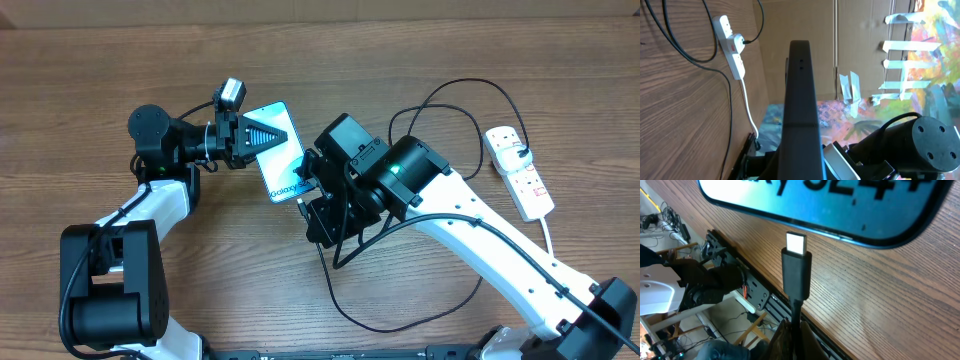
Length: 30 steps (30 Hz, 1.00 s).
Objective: Plug charger to phone and switch on socket
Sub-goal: 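Align the USB-C plug under the phone's charging port with the right gripper, then push the USB-C plug up into the phone's port with the right gripper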
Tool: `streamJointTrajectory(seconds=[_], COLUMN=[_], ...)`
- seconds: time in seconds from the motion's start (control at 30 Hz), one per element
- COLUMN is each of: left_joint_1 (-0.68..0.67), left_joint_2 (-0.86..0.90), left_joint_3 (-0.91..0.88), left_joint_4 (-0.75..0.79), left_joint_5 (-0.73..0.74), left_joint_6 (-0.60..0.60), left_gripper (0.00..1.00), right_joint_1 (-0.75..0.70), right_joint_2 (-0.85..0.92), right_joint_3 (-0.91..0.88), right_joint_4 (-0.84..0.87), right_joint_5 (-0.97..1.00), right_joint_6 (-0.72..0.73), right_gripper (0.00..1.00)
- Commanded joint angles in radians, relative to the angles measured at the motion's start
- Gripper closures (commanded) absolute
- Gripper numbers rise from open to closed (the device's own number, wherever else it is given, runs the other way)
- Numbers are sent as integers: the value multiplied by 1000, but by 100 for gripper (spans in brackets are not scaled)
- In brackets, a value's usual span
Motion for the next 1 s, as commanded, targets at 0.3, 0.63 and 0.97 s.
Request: streamJointTrajectory(seconds=[0.3, 0.63, 0.97], left_joint_1=[-6, -6, -6], left_joint_2=[-6, -6, -6], left_joint_3=[25, 25, 25], left_joint_4=[11, 10, 11], left_joint_5=[4, 5, 7], left_joint_6=[29, 26, 42], left_gripper=[96, 96, 96], right_joint_1=[-2, -2, -2], right_joint_2=[0, 0, 0], right_joint_3=[26, 26, 26], right_joint_4=[34, 66, 50], right_joint_5=[-6, -6, -6], right_joint_6=[4, 23, 23], right_gripper=[96, 96, 96])
